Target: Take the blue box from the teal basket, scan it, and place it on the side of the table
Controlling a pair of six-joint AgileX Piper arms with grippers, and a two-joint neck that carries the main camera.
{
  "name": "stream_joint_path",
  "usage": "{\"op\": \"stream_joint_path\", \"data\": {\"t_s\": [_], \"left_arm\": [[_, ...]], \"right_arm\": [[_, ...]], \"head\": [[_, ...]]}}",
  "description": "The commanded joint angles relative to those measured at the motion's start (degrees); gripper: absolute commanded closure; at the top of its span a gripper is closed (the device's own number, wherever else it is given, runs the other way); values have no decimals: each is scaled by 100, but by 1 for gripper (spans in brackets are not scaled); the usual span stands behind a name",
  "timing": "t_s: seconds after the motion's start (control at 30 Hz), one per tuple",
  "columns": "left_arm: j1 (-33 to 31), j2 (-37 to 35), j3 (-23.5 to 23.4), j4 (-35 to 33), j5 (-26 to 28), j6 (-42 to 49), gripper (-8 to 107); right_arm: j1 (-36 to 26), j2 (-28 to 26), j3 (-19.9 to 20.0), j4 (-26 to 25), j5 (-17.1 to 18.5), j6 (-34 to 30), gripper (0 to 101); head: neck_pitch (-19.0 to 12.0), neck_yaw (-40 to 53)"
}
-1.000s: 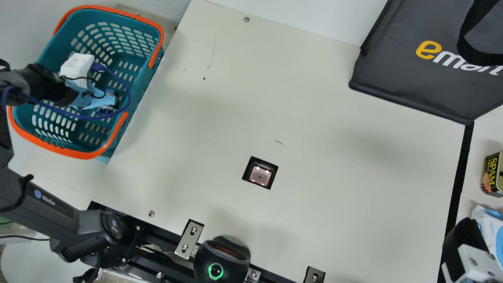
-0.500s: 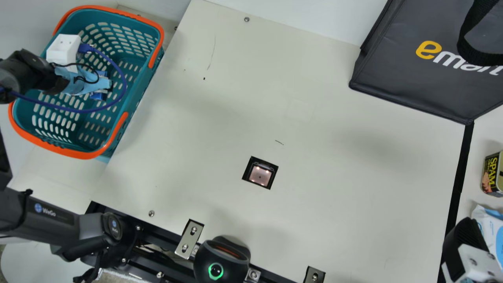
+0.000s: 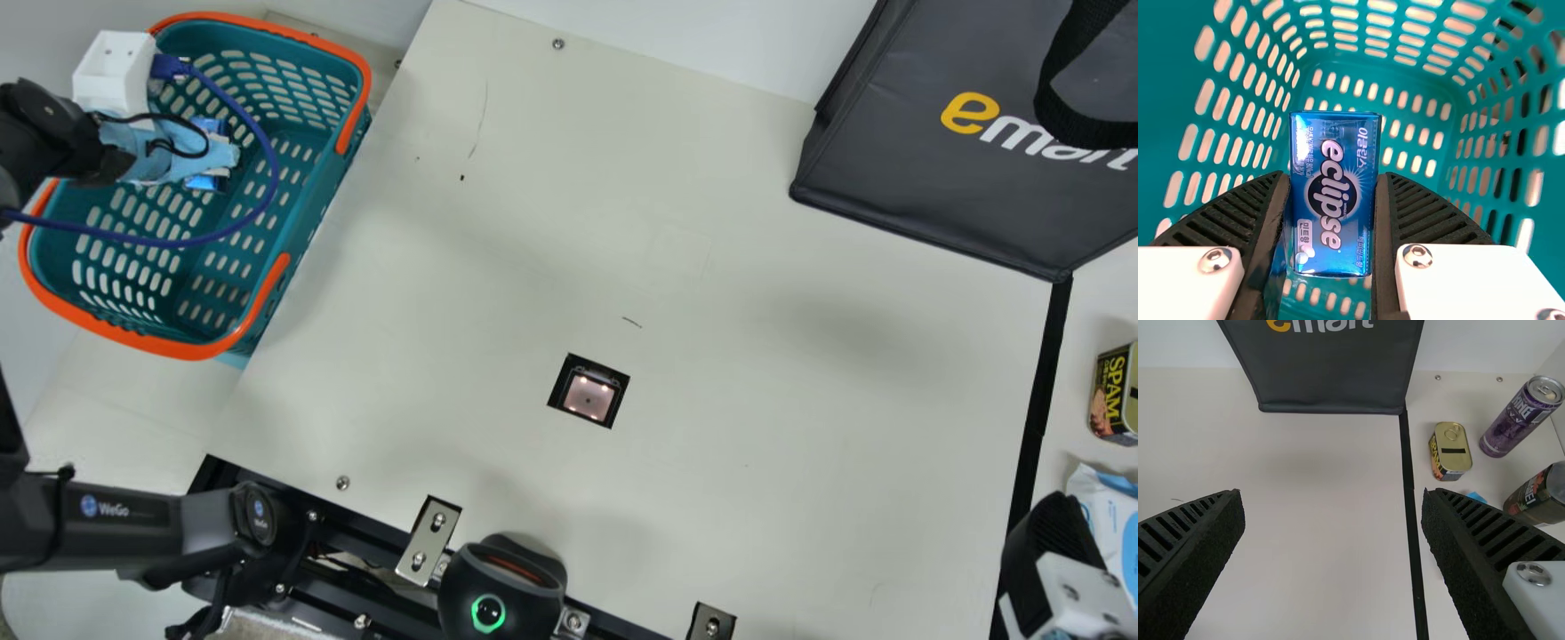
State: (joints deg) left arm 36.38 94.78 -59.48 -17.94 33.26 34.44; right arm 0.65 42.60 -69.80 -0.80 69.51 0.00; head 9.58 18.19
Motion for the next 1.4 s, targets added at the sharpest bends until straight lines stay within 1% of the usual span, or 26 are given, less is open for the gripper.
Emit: {"op": "stream_joint_path", "data": {"t_s": [0.0,0.37,0.8,1.1,1.37], "left_arm": [[-28,-98,-48,46,71,-77,107],[-291,-637,-329,307,542,-523,107],[-891,-1239,-477,816,964,-1144,107],[-1577,-1618,-389,1177,1288,-1633,107],[-2424,-1959,-249,1538,1571,-2253,107]], "right_arm": [[0,0,0,0,0,0,6],[0,0,0,0,0,0,6],[0,0,0,0,-5,0,6],[0,0,0,0,-5,0,6],[0,0,0,0,-5,0,6]], "head": [[-166,23],[-166,23],[-166,23],[-166,23],[-166,23]]}}
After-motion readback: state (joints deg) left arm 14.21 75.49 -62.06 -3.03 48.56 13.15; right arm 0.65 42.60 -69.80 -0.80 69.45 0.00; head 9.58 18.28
